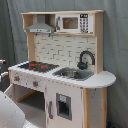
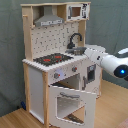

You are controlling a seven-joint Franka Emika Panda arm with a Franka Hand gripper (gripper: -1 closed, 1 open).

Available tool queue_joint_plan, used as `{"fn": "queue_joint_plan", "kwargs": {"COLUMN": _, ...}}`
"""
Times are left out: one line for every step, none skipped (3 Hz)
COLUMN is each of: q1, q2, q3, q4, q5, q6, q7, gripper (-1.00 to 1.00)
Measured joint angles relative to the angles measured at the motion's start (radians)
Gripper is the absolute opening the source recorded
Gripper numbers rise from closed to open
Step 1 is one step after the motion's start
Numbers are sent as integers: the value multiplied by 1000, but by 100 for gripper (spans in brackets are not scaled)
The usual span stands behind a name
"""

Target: Play with the kitchen

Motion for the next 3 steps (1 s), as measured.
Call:
{"fn": "queue_joint_plan", "kwargs": {"q1": -16, "q2": -12, "q3": 33, "q4": 0, "q5": -101, "q6": 0, "q7": -1, "gripper": 100}}
{"fn": "queue_joint_plan", "kwargs": {"q1": -37, "q2": -13, "q3": 69, "q4": 0, "q5": -192, "q6": 5, "q7": 1, "gripper": 100}}
{"fn": "queue_joint_plan", "kwargs": {"q1": -67, "q2": -13, "q3": 114, "q4": 0, "q5": -297, "q6": 30, "q7": 3, "gripper": 100}}
